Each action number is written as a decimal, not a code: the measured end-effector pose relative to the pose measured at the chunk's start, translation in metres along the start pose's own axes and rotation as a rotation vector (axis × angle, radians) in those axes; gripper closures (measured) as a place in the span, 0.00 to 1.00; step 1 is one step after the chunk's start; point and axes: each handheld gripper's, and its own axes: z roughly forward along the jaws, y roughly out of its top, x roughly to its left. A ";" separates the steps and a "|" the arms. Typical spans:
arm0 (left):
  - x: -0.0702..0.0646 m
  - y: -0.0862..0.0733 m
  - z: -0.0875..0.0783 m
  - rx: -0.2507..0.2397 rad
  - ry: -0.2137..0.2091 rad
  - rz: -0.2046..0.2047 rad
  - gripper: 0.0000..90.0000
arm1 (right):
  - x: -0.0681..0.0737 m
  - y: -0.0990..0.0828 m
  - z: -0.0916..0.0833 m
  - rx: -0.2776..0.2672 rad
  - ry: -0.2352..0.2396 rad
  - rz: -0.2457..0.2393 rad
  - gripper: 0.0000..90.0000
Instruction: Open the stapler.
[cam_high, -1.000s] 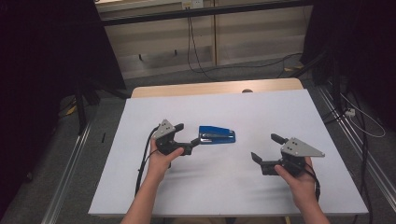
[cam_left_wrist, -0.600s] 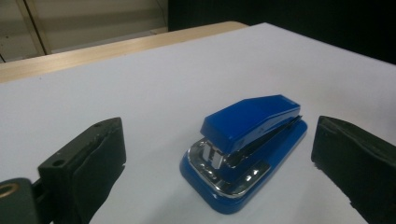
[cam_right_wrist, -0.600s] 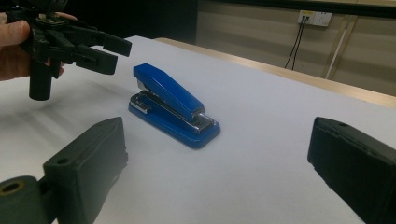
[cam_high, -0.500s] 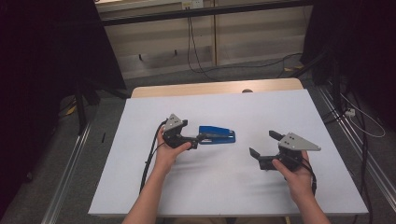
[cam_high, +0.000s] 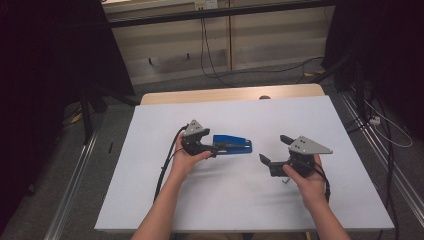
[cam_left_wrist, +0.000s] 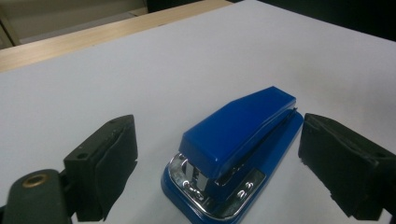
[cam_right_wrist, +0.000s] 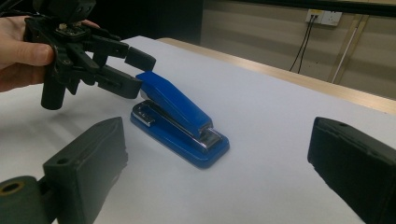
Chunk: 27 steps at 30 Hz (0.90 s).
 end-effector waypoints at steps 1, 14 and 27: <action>0.001 0.000 0.000 0.015 0.009 0.007 0.16 | 0.001 0.001 0.001 0.003 0.002 -0.002 0.05; 0.005 -0.007 0.010 0.071 -0.050 -0.006 0.46 | 0.011 0.000 0.018 0.038 0.028 -0.002 0.05; 0.004 0.001 0.000 0.051 -0.066 -0.030 0.56 | 0.026 -0.002 0.044 0.082 0.035 0.010 0.05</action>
